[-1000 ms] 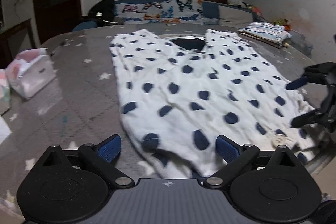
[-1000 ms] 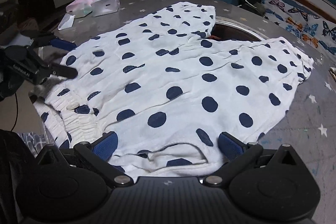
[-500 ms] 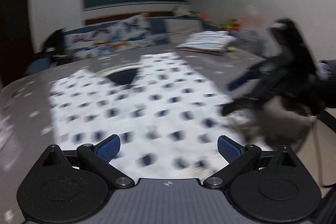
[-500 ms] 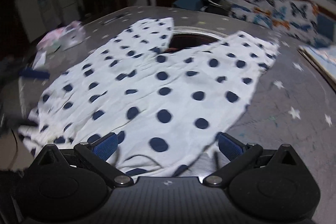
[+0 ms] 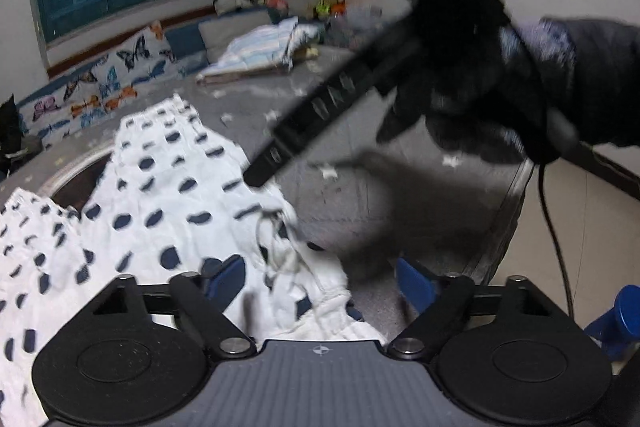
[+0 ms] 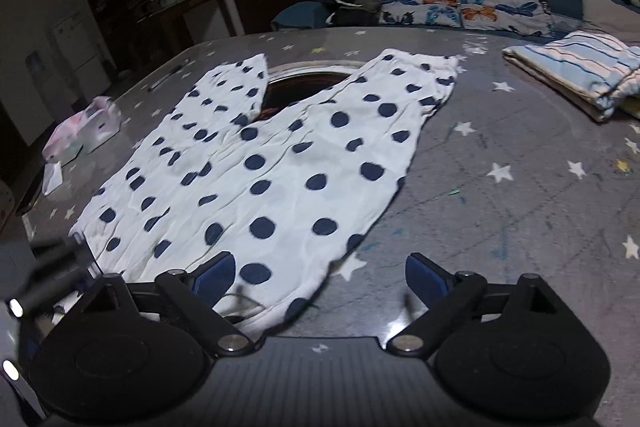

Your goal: Fold clothes

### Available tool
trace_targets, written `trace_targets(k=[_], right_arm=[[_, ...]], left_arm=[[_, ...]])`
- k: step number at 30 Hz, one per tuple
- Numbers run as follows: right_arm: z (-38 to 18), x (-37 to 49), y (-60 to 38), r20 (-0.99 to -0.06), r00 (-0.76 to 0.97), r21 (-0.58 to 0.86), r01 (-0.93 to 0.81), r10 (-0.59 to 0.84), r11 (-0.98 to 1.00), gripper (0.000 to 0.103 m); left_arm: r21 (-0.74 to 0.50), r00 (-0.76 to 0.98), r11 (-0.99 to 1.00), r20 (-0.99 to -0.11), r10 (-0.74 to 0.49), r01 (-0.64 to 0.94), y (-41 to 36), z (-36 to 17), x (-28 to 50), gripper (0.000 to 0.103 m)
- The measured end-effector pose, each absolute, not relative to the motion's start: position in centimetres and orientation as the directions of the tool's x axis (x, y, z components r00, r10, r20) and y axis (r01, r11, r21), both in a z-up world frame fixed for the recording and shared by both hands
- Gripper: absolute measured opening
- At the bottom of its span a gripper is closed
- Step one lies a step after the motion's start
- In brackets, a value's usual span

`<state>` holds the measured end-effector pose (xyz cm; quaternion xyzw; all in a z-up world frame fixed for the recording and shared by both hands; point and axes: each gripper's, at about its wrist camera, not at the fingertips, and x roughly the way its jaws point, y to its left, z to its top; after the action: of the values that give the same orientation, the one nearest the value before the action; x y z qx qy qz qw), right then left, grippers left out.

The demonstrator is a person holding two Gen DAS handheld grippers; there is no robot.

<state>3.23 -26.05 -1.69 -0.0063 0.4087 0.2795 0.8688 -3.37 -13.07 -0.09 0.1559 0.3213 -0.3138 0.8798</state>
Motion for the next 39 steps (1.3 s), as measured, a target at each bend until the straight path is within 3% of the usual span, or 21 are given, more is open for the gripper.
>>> trace_targets(k=[4,10,22,35,36,39], right_arm=[[-1.4,4.2,-26.4,-0.712,0.522,0.215,-0.475,0.470,0.853,0.084],[-1.3,7.1,-26.7,-0.708,0.529,0.232,-0.451,0.468,0.862,0.071],[-2.6,20.1,-26.0,-0.697,0.585,0.275,-0.314,0.414,0.909,0.049],[-5.5,30.9,-23.4,-0.703,0.612,0.263,-0.249,0.362,0.932,0.041],[-5.6,31.1,-23.2,-0.702,0.615,0.254,-0.254,0.359,0.933,0.037],[-5.9,31.6,-22.8,-0.707,0.617,0.240,-0.250,0.346,0.938,0.011]], left_arm=[[0.098,0.599,0.767,-0.689,-0.408,0.635,-13.4,-0.7,-3.2,0.048],[0.062,0.569,0.751,-0.694,-0.441,0.657,-13.1,-0.7,-3.0,0.017],[-0.319,0.501,0.767,-0.607,-0.617,0.557,-6.7,2.0,0.4,0.013],[-0.421,0.505,0.767,-0.581,-0.638,0.485,-3.9,2.3,1.7,0.013],[-0.423,0.504,0.766,-0.581,-0.639,0.483,-3.9,2.3,1.7,0.013],[-0.429,0.503,0.767,-0.582,-0.639,0.477,-3.9,2.2,1.8,0.013]])
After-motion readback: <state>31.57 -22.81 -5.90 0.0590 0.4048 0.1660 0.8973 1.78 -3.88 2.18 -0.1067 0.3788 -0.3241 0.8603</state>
